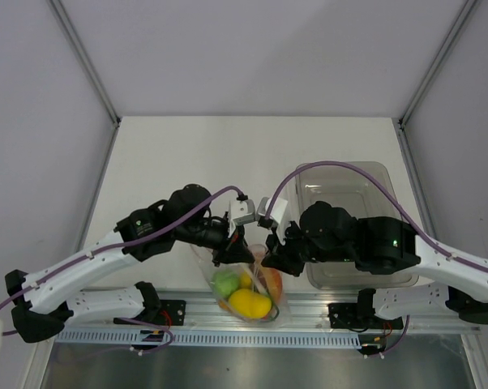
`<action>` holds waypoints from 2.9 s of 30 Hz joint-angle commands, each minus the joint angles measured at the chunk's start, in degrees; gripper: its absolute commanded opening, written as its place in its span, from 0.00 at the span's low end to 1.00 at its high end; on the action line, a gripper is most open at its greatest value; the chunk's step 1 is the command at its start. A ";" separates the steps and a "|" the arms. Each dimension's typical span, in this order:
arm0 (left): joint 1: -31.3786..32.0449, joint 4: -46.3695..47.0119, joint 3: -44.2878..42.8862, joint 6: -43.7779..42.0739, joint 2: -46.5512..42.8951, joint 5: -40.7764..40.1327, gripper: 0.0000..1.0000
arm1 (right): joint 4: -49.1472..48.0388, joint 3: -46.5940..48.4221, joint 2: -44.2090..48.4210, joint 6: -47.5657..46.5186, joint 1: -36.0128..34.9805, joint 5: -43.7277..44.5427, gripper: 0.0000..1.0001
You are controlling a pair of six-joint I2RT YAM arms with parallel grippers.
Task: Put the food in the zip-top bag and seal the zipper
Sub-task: Zip the zipper food storage bag at the center of the board.
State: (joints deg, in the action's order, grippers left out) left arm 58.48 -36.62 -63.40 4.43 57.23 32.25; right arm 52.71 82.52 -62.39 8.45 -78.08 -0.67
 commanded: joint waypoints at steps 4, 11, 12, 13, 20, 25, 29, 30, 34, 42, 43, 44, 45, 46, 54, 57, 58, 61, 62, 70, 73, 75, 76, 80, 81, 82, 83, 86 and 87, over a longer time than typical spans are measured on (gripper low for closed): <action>0.41 0.32 1.78 3.65 -2.47 -5.17 0.00 | -11.13 -2.54 2.27 1.04 0.21 5.66 0.28; 0.41 1.73 2.05 10.77 -5.38 -10.44 0.00 | -15.78 -9.47 8.59 2.80 0.83 12.62 0.73; 0.41 1.73 1.96 12.78 -5.46 -10.89 0.01 | -16.32 -10.44 9.47 2.98 0.92 12.62 0.73; 0.41 1.90 1.87 13.58 -5.64 -10.89 0.01 | -16.84 -12.28 11.31 3.07 0.92 12.53 0.73; 0.41 3.05 1.61 18.86 -5.99 -8.88 0.00 | -25.97 -20.46 17.73 2.28 1.00 7.09 0.68; 0.41 2.96 1.96 20.09 -6.69 -8.08 0.01 | -32.29 -25.47 18.88 0.44 1.00 2.61 0.63; 0.41 2.96 2.14 20.53 -6.87 -7.20 0.01 | -36.62 -28.99 19.24 -1.15 1.00 1.37 0.61; 0.41 2.96 2.14 20.45 -6.96 -7.03 0.01 | -37.41 -30.21 19.58 -1.50 1.00 1.37 0.60; 0.41 2.96 2.05 20.62 -6.96 -6.15 0.01 | -40.84 -33.12 19.94 -3.52 1.27 4.00 0.57; 0.41 2.96 2.58 20.71 -7.66 -5.27 0.01 | -47.87 -38.31 22.31 -3.88 6.53 -1.35 0.52; 0.41 2.87 2.75 20.71 -7.92 -5.27 0.01 | -48.13 -38.49 22.14 -3.70 8.11 -3.27 0.51; 0.41 2.87 2.75 20.80 -8.10 -5.44 0.01 | -48.31 -38.57 21.88 -3.44 8.91 -4.59 0.51; 0.32 2.70 2.93 20.80 -8.28 -5.36 0.01 | -49.10 -38.75 21.87 -3.26 9.52 -6.78 0.51; 0.41 2.61 2.93 20.80 -8.36 -5.44 0.01 | -49.71 -39.19 21.70 -3.09 10.40 -7.67 0.51; 0.41 2.96 3.81 20.89 -8.89 -4.74 0.00 | -55.43 -40.51 19.76 -1.60 12.60 -15.06 0.48; 0.41 2.96 4.16 20.71 -8.98 -4.65 0.00 | -57.36 -40.95 19.94 -1.24 13.22 -17.34 0.37; 0.41 2.96 4.33 20.71 -8.98 -4.74 0.01 | -57.71 -40.95 19.94 -1.07 13.39 -18.05 0.28; 0.41 2.35 4.60 20.45 -9.24 -5.18 0.01 | -57.54 -40.60 19.59 -0.45 14.01 -18.84 0.00; 0.41 2.17 4.51 20.36 -9.42 -5.44 0.01 | -57.11 -40.42 19.67 -0.28 14.19 -19.02 0.00; 0.41 -3.63 3.19 18.08 -10.56 -10.27 0.01 | -43.06 -32.27 18.89 -1.67 16.65 -18.84 0.00; 0.41 -4.68 3.10 17.46 -11.18 -10.63 0.01 | -36.55 -28.49 18.18 -4.84 18.05 -19.72 0.00; 0.41 -5.30 2.93 17.28 -11.44 -10.63 0.00 | -33.91 -27.16 17.92 -6.42 19.10 -21.82 0.00; 0.41 -5.48 2.75 17.28 -11.53 -10.54 0.01 | -33.29 -26.11 17.83 -6.69 20.50 -22.79 0.00; 0.41 -6.00 2.14 16.84 -11.97 -10.01 0.01 | -29.69 -23.56 15.64 -7.74 24.02 -30.95 0.00; 0.41 -6.27 1.61 16.67 -12.06 -10.01 0.01 | -28.98 -23.20 15.20 -8.09 24.55 -32.19 0.00; 0.41 -6.36 1.52 16.58 -12.14 -10.01 0.01 | -28.11 -22.85 14.76 -8.18 24.99 -33.07 0.00; 0.41 -6.27 1.35 16.58 -12.23 -10.19 0.01 | -27.92 -22.58 14.14 -8.18 25.52 -34.65 0.00; 0.41 -5.92 0.21 16.23 -11.88 -10.37 0.15 | -28.36 -22.67 13.44 -7.83 25.88 -37.03 0.00; 0.41 -5.57 -0.15 16.14 -11.71 -9.93 0.15 | -28.71 -23.02 13.44 -7.57 25.79 -37.47 0.00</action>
State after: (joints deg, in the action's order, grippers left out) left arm 58.54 -42.33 -60.16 21.82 46.13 22.20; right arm 23.07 57.56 -48.84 1.67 -52.71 -33.41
